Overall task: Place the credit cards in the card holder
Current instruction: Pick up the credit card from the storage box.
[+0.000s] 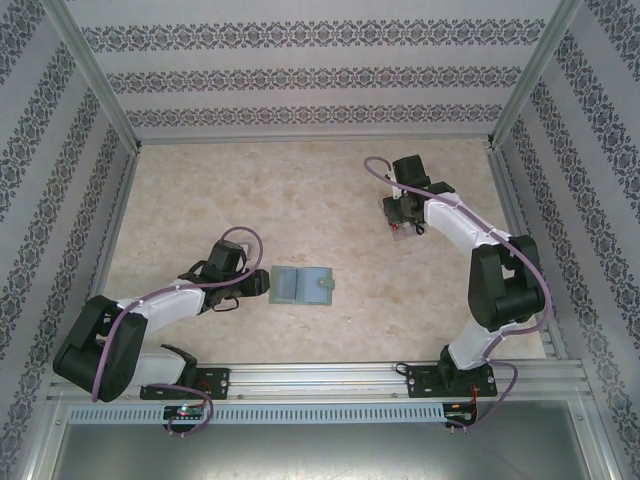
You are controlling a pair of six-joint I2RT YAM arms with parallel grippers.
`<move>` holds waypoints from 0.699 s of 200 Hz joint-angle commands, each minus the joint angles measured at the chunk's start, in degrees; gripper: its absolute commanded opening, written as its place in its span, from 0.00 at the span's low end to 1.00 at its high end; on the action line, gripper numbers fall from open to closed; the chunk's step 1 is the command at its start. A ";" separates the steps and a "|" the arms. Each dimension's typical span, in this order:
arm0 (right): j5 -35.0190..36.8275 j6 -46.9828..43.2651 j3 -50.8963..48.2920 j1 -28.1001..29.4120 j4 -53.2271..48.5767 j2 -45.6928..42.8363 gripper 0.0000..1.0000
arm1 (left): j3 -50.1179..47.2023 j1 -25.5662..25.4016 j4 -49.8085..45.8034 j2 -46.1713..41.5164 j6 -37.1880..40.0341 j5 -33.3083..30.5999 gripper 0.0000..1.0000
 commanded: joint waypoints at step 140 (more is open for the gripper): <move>-11.62 12.86 -10.15 16.31 3.43 -19.47 0.00 | 0.34 -0.01 0.08 2.21 1.16 1.45 0.53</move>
